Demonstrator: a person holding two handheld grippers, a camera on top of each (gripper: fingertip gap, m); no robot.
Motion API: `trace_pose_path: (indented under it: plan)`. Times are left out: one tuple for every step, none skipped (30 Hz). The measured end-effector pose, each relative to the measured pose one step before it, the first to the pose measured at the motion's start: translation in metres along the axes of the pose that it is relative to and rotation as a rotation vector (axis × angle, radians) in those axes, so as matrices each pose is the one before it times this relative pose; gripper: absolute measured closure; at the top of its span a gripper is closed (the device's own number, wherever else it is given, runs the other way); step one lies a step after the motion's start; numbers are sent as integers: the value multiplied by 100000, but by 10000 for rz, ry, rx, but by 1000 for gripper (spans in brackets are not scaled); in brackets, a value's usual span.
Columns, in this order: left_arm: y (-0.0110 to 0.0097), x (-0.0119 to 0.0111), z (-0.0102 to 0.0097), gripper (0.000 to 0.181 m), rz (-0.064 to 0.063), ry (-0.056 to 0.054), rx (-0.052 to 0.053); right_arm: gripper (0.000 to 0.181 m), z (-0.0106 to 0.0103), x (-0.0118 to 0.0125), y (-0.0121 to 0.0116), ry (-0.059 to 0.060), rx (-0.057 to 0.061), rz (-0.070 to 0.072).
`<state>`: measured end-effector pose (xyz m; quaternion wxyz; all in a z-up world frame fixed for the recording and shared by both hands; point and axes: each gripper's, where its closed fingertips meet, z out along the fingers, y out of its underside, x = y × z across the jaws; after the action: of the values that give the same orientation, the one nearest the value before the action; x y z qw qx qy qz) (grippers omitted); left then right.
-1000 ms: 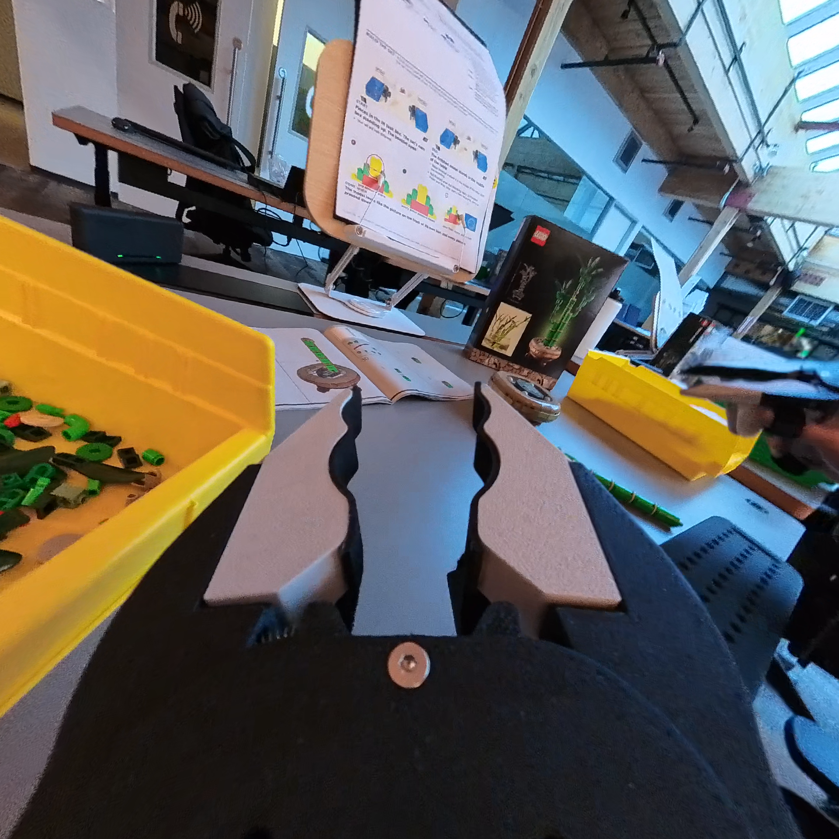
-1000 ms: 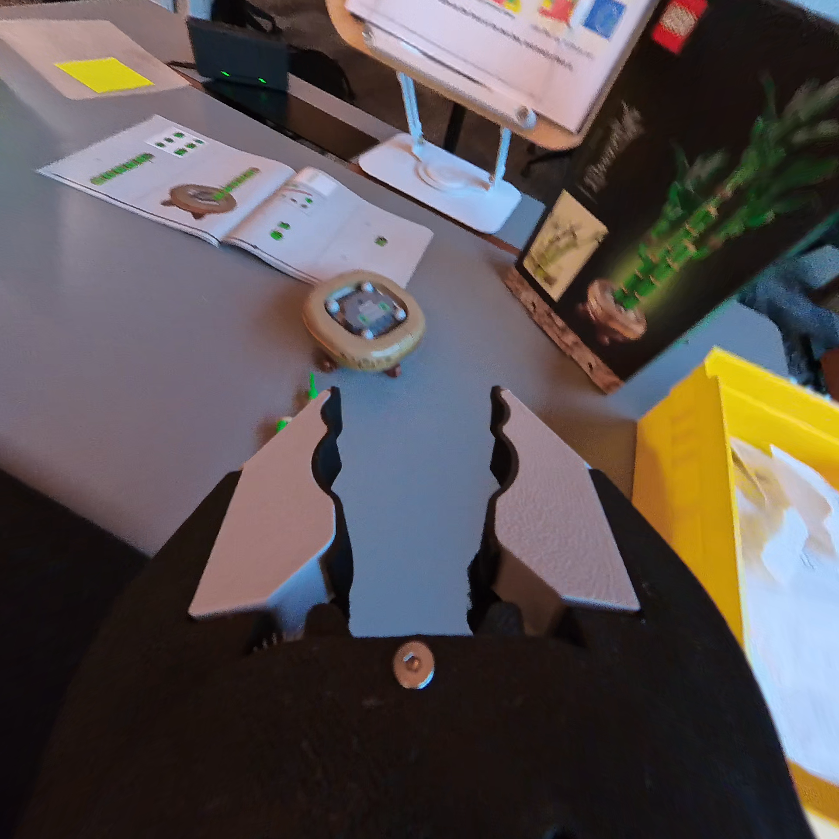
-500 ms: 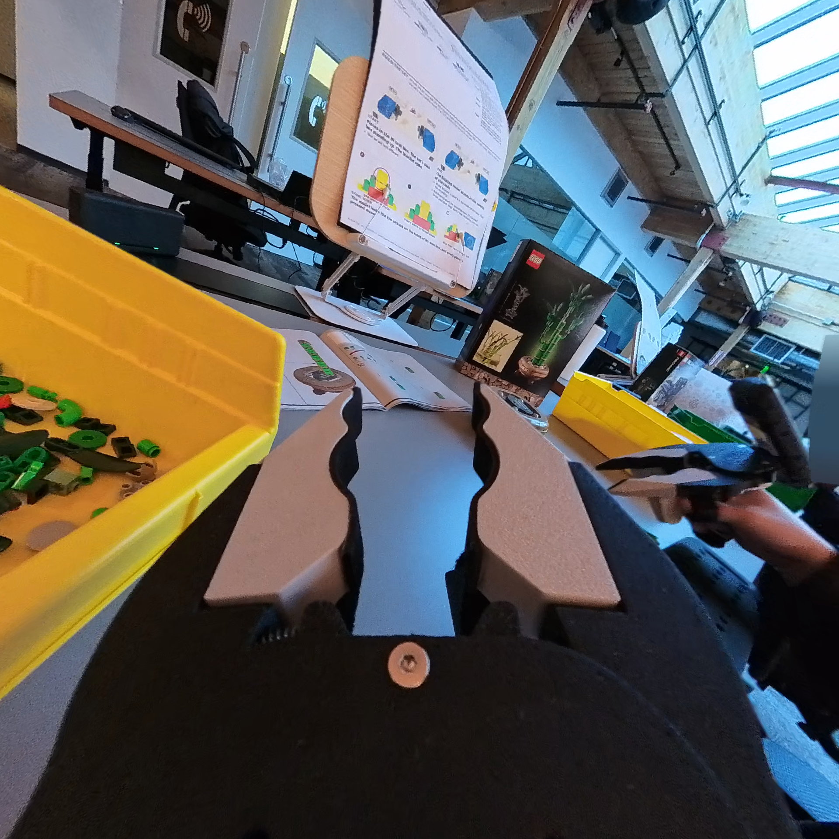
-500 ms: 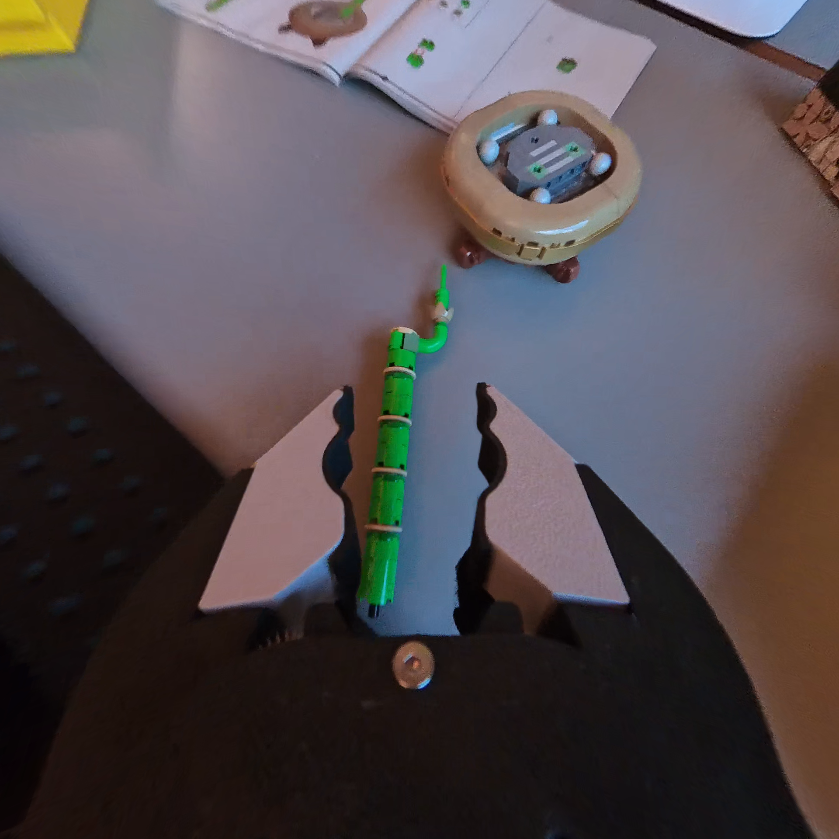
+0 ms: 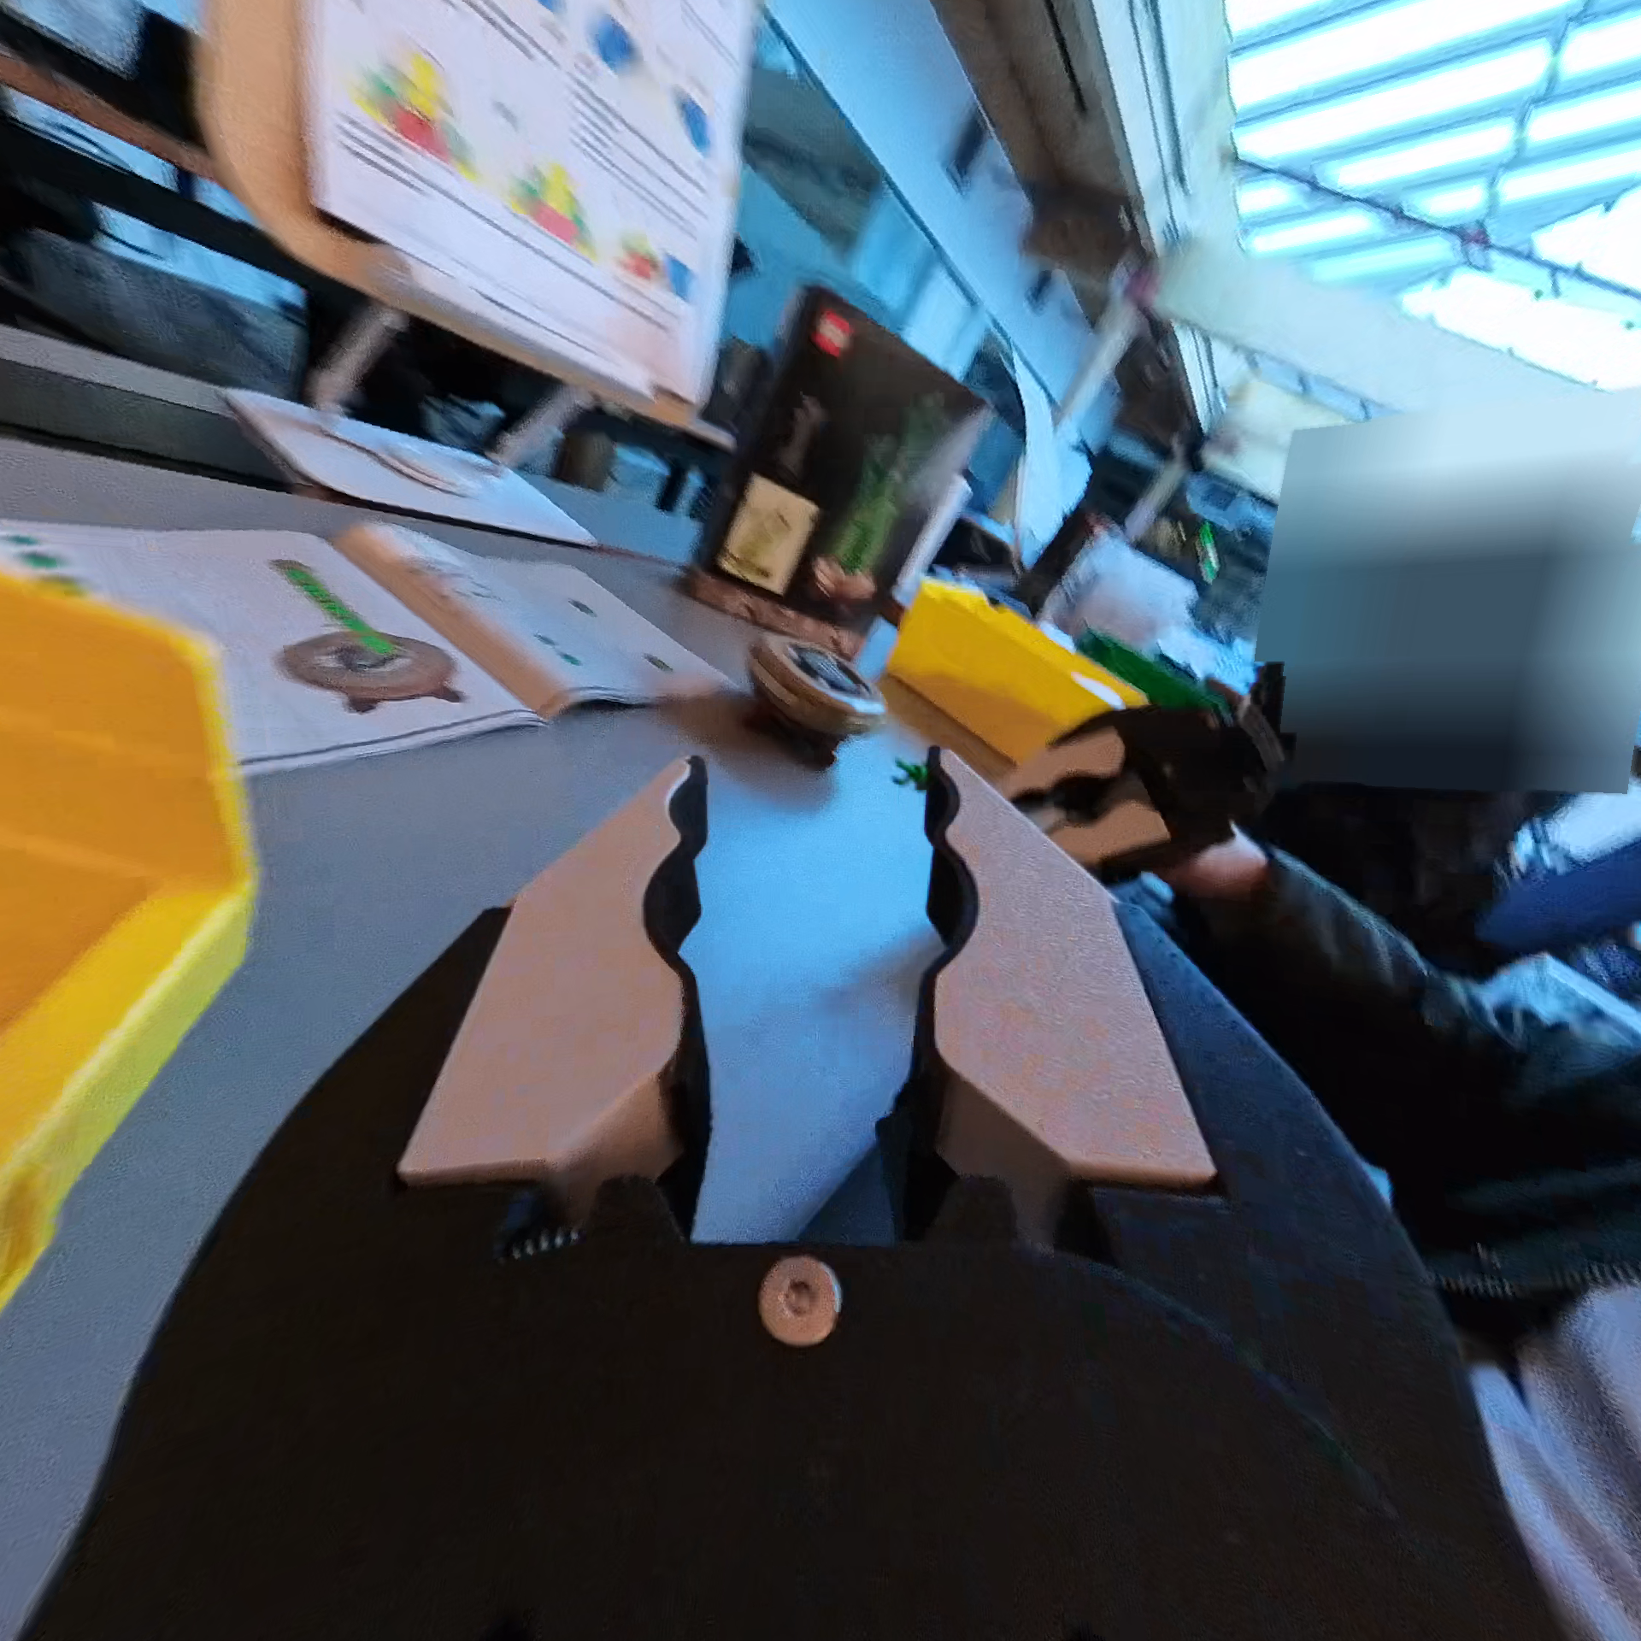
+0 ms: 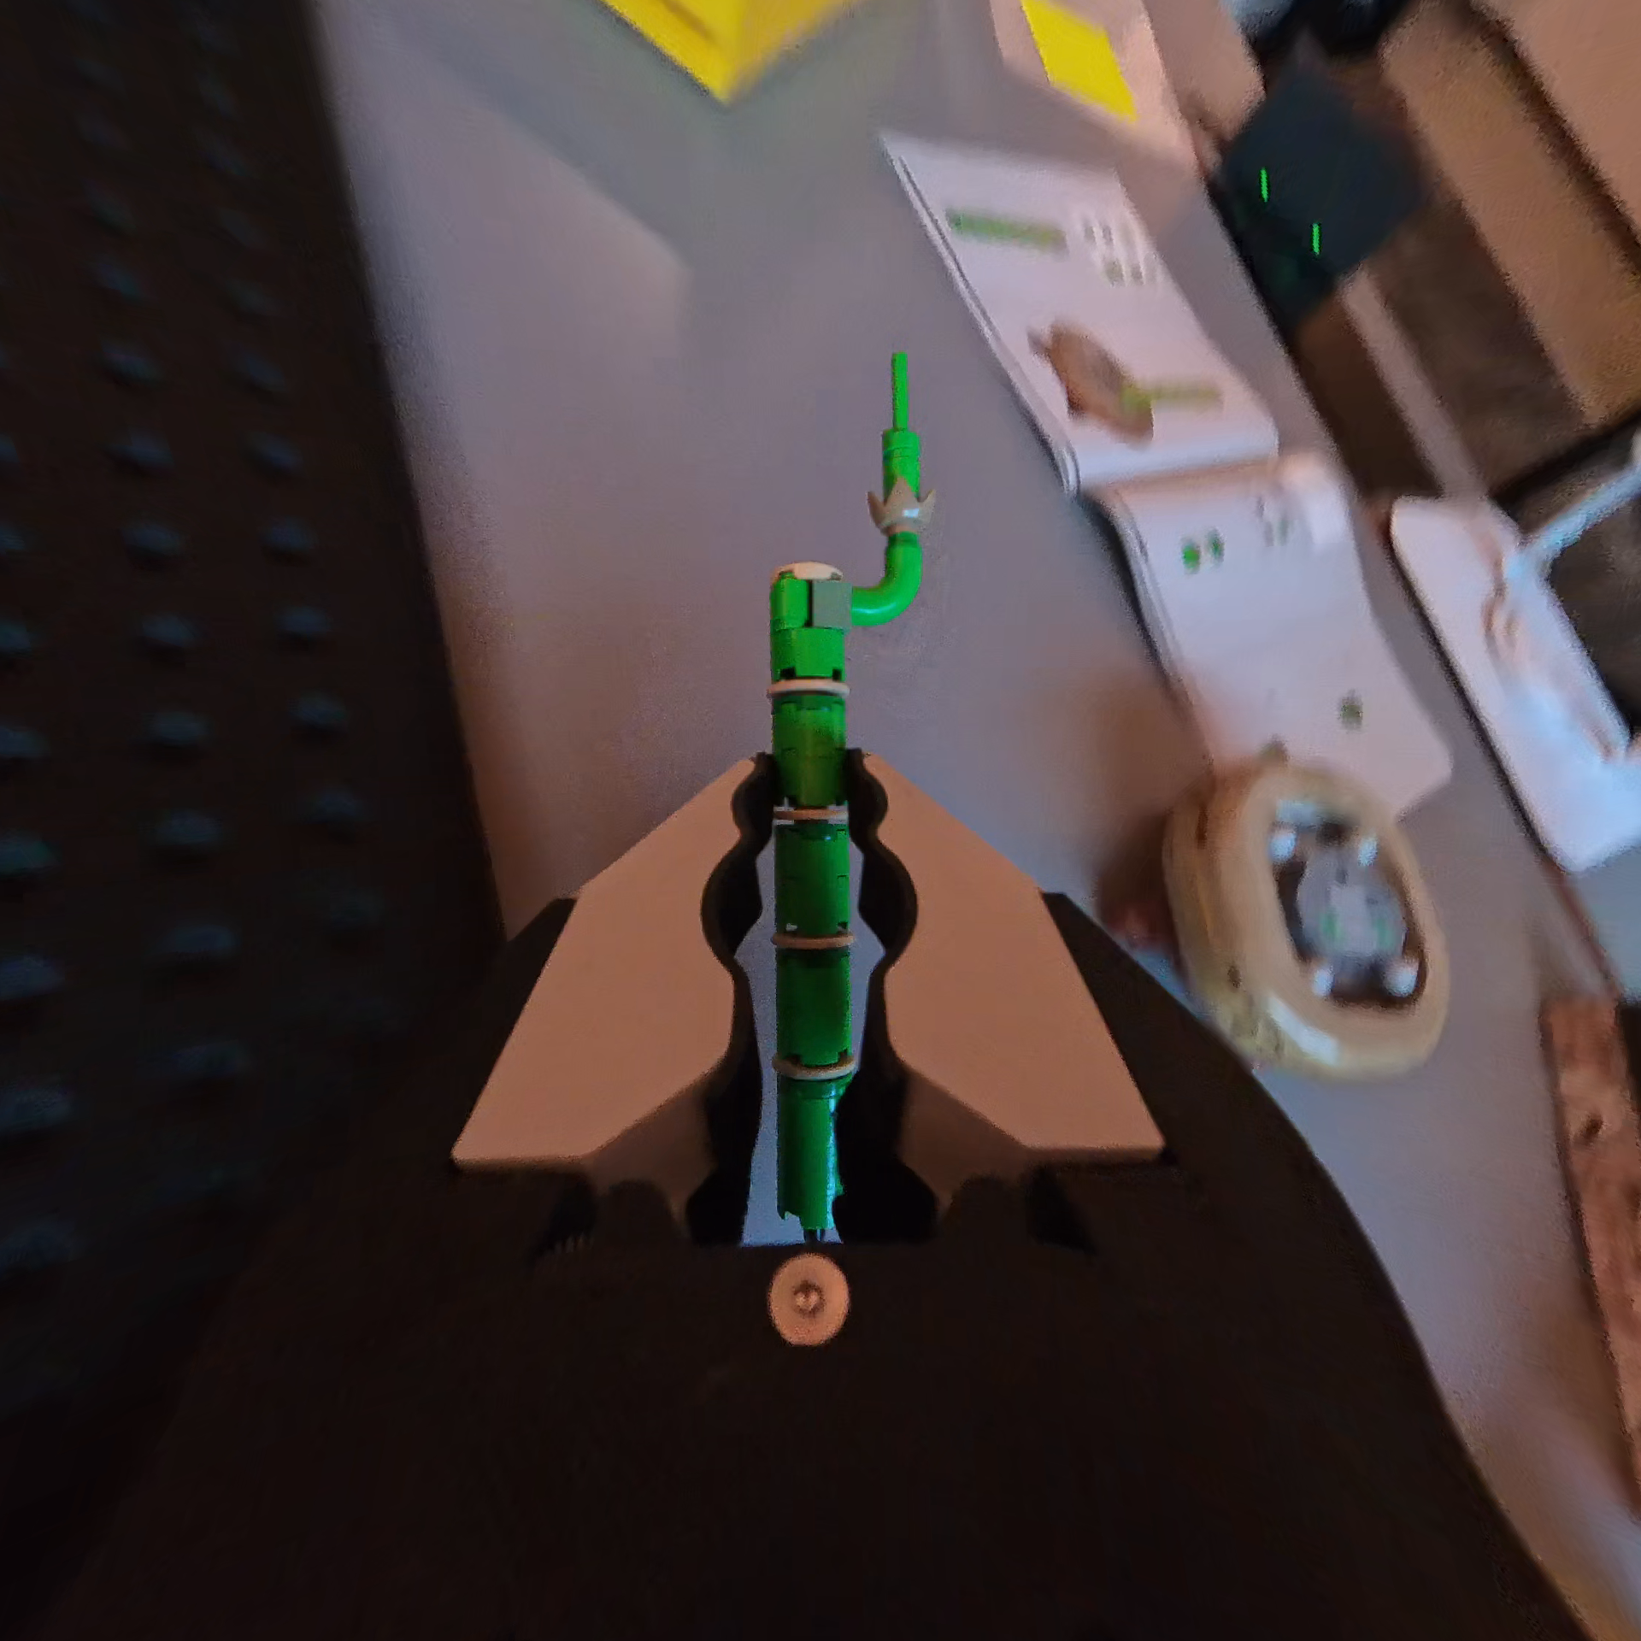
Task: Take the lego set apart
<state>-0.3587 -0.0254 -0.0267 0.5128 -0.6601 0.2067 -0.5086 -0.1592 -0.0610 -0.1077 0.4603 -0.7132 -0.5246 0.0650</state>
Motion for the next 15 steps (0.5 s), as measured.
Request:
trace_pose_path:
  plan:
    - [104, 897, 880, 128, 378, 317, -551, 167, 323, -273, -1266, -165, 294, -349]
    - [-101, 704, 898, 124, 451, 184, -526, 167, 436, -263, -1022, -305, 153, -180]
    - [-181, 364, 849, 123, 510, 32, -546, 167, 488, -254, -863, -403, 66, -58]
    - [-165, -311, 776, 122, 543, -259, -600, 166, 460, 2, -1007, -299, 183, -30]
    - [-281, -651, 715, 121, 527, -339, -496, 167, 436, 35, -1093, -363, 292, 13]
    - [-389, -202, 662, 121, 410, 54, -318, 167, 459, -168, -901, -616, 209, 196]
    - [-345, 307, 609, 125, 189, 499, -231, 167, 452, -164, -620, -720, 82, 400]
    - [-144, 358, 582, 130, 5, 662, -222, 167, 428, 134, -384, -598, 43, 444]
    - [25, -125, 542, 129, -50, 431, -146, 167, 386, 122, -70, -633, -19, 418]
    - [217, -508, 489, 131, -37, 177, -25, 167, 295, 353, 90, -463, -46, 412]
    - [460, -497, 453, 135, -26, 135, 48, 167, 217, 495, 102, -296, 62, 357]
    - [406, -288, 338, 145, 86, 161, 234, 167, 180, 291, 213, -298, 87, 261]
    - [122, -195, 161, 153, 138, 33, 637, 167, 140, 319, 327, -99, 52, 144]
    - [215, -43, -33, 157, 99, -2, 698, 167, 102, 251, 405, 23, 90, -18]
    - [606, 45, -17, 158, -58, 30, 140, 167, 87, -5, 541, -45, 65, -117]
